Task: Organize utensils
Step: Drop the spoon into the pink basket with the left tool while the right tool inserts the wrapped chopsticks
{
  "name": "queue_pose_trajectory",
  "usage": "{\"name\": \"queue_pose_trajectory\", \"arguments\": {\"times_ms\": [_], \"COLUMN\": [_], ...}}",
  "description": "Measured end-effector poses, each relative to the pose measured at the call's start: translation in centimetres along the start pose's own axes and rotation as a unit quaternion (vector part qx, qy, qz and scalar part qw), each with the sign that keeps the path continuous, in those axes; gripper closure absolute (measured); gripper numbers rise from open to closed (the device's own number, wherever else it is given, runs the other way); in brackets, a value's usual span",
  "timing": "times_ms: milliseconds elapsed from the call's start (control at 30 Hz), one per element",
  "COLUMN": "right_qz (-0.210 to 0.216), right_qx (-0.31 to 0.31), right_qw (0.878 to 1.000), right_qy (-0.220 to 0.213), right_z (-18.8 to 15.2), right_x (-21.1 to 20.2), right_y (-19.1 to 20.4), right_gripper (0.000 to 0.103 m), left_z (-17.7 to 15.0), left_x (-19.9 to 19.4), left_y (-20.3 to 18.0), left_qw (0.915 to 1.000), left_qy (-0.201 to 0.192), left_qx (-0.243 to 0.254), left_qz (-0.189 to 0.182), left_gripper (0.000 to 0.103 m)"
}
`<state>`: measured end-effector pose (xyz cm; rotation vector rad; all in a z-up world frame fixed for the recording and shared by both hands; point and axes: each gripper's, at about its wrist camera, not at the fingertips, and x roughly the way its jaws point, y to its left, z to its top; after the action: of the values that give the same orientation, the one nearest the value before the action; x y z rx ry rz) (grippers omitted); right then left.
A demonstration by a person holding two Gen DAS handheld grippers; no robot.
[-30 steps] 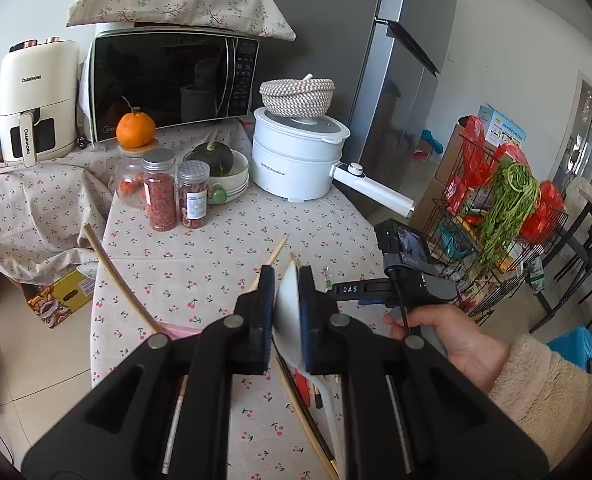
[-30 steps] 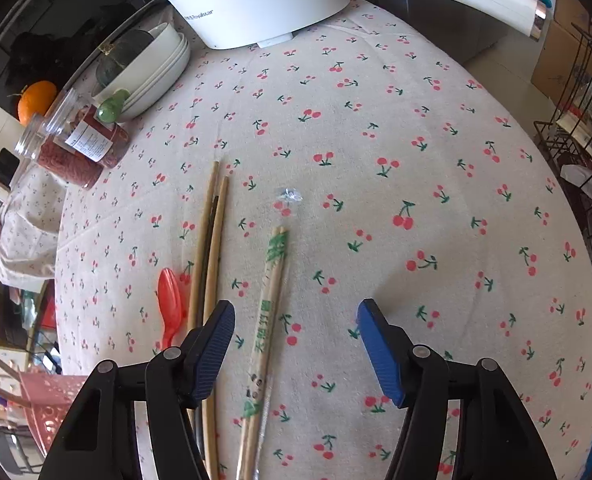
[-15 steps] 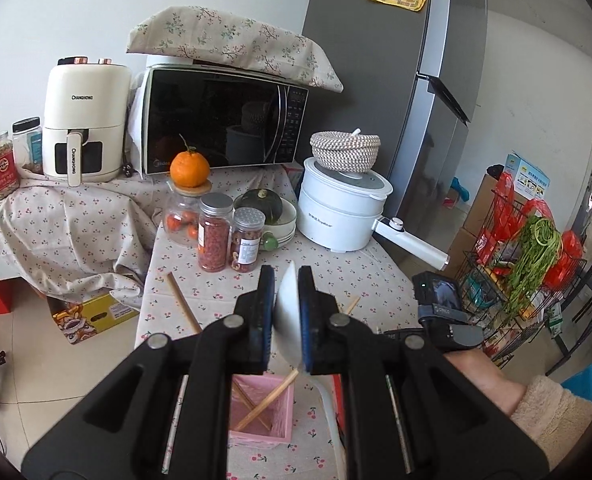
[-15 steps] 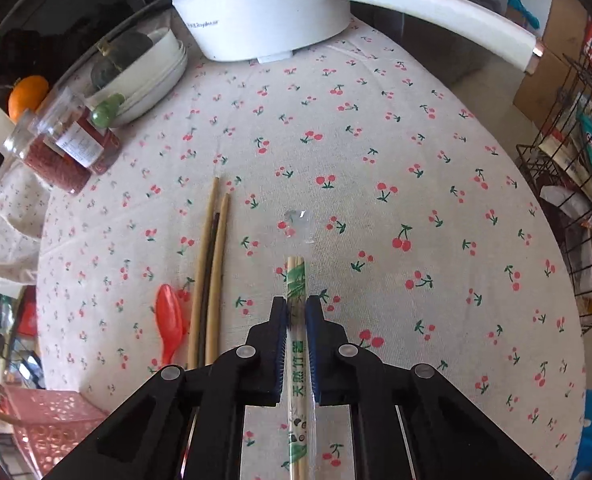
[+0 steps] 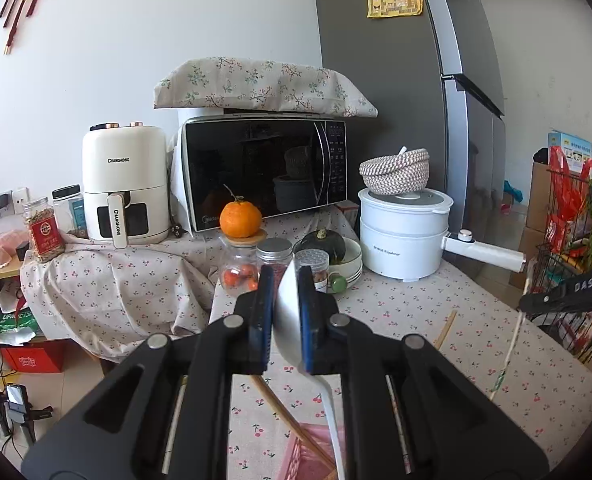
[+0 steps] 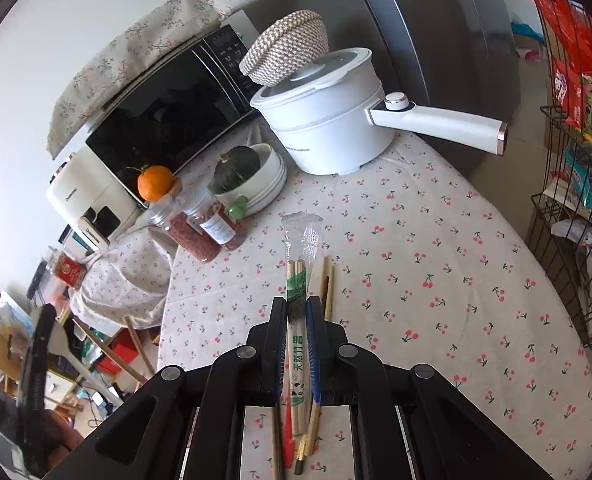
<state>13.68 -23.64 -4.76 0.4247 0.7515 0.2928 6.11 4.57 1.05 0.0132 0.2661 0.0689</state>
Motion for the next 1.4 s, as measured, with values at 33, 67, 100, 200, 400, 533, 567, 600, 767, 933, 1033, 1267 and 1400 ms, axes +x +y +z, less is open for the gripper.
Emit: {"name": "queue_pose_trajectory", "arguments": {"times_ms": [33,67,100,200,400,533,567,600,767,933,1033,1267,1400], "right_qz": [0.003,0.006,0.011,0.030,0.066,0.093,0.099,0.104,0.128,0.153,0.159,0.154,0.145], "right_qx": [-0.003,-0.007,-0.010,-0.020,-0.046,-0.063,-0.067,-0.071,-0.085,-0.092,-0.104,-0.139,-0.153], "right_qw": [1.000,1.000,1.000,0.999,0.995,0.992,0.990,0.990,0.985,0.979,0.975,0.971,0.970], "right_qy": [-0.006,-0.010,-0.014,-0.027,-0.054,-0.066,-0.069,-0.071,-0.078,-0.095,-0.112,-0.121,-0.122], "right_z": [0.0,0.0,0.0,-0.1,-0.3,-0.6,-0.6,-0.7,-1.3,-1.7,-2.1,-3.9,-5.1], "right_x": [-0.4,-1.0,-1.4,-2.6,-5.2,-6.0,-6.1,-6.1,-6.3,-6.5,-6.6,-4.2,-2.1], "right_y": [0.3,0.5,0.8,1.5,3.4,5.0,5.5,5.9,8.4,10.6,12.1,15.5,17.2], "right_gripper": [0.093,0.093,0.093,0.093,0.093,0.093,0.093,0.093,0.093,0.093,0.093,0.093,0.093], "left_z": [-0.4,-0.8,-1.0,-1.5,-1.7,-1.0,-0.8,-0.6,-0.4,-1.0,-1.7,-3.2,-3.6], "left_x": [0.4,0.8,1.2,1.7,2.7,2.0,1.8,1.6,1.0,0.5,0.4,0.4,0.2], "left_y": [-0.1,-0.1,-0.1,0.1,0.4,0.8,1.1,1.3,3.2,5.3,6.2,7.3,8.2], "left_qw": [1.0000,0.9999,0.9998,0.9997,0.9984,0.9969,0.9962,0.9952,0.9853,0.9729,0.9676,0.9567,0.9529], "left_qy": [0.004,0.006,0.008,0.008,0.053,0.071,0.076,0.083,0.141,0.193,0.217,0.263,0.273], "left_qx": [0.006,0.010,0.014,0.013,-0.013,-0.034,-0.041,-0.049,-0.094,-0.127,-0.128,-0.123,-0.131], "left_qz": [0.006,0.011,0.015,0.017,0.012,-0.003,-0.010,-0.014,-0.023,-0.009,0.004,0.013,0.012], "left_gripper": [0.090,0.090,0.090,0.090,0.075,0.061,0.059,0.057,0.051,0.043,0.041,0.037,0.032]}}
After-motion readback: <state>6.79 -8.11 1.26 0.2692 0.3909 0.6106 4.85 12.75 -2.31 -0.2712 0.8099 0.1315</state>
